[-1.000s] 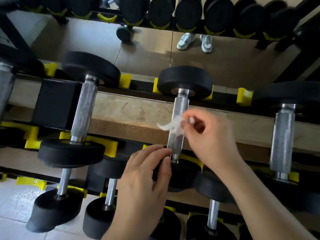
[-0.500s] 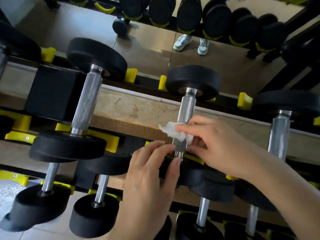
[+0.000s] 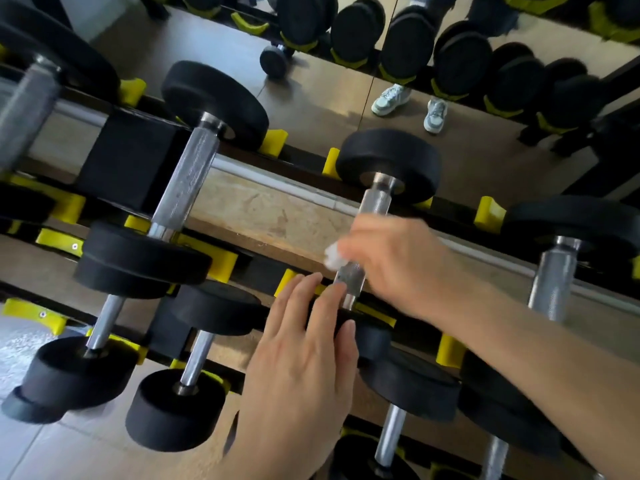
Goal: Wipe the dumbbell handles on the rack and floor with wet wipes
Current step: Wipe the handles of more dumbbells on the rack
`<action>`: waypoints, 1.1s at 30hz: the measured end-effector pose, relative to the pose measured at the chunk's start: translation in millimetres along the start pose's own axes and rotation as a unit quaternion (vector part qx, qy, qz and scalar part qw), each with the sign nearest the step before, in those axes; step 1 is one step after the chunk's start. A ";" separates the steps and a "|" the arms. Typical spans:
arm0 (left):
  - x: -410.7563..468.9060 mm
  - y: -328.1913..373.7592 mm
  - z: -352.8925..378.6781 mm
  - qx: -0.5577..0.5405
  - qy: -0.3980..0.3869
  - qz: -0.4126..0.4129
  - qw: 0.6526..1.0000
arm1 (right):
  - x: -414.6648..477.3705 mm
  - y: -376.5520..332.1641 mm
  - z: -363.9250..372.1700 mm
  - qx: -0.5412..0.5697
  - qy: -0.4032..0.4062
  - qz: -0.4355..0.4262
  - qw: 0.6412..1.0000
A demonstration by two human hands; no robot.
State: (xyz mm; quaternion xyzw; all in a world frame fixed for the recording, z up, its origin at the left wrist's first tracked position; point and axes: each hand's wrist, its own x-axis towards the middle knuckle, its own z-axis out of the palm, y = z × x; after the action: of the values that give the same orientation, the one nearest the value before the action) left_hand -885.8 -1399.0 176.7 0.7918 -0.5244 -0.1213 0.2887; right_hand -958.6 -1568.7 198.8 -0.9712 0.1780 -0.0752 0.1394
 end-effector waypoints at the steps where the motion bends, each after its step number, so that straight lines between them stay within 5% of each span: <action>1: -0.2 0.2 0.8 -0.008 0.006 -0.002 1.000 | -10.3 -10.0 1.9 0.027 -0.040 -0.034 0.998; 3: -0.4 0.3 2.1 -0.025 0.016 -0.005 1.000 | -10.1 -6.8 -3.3 0.027 -0.080 -0.076 0.994; 8: -0.8 2.1 5.1 -0.007 0.023 -0.015 1.000 | 15.8 35.4 -6.3 0.002 0.161 0.037 0.986; 14: 13.6 14.3 -1.0 -0.001 0.037 -0.016 0.999 | -10.3 12.6 21.8 0.054 0.211 0.087 0.972; 18: 58.4 32.1 -10.4 -0.007 0.067 0.011 0.998 | 1.9 24.2 30.2 0.076 0.347 0.228 0.906; 21: 96.1 42.2 2.0 -0.003 0.034 0.050 0.998 | 3.5 11.6 34.7 0.246 0.369 0.329 0.834; 24: 115.7 39.6 15.1 0.026 0.015 0.056 0.998 | 3.2 1.3 34.9 0.413 0.378 0.341 0.755; 29: 119.3 33.6 21.1 0.132 -0.015 0.119 0.984 | -16.6 -3.3 38.0 0.441 0.304 0.379 0.755; 33: 112.4 32.3 16.6 0.161 -0.062 0.132 0.976 | -22.2 -5.0 32.2 0.529 0.300 0.384 0.695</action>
State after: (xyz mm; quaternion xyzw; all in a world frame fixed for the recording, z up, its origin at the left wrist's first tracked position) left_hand -871.3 -1514.8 194.7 0.7429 -0.6536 -0.0452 0.1375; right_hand -971.2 -1548.2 167.6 -0.5101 0.4992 -0.3843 0.5856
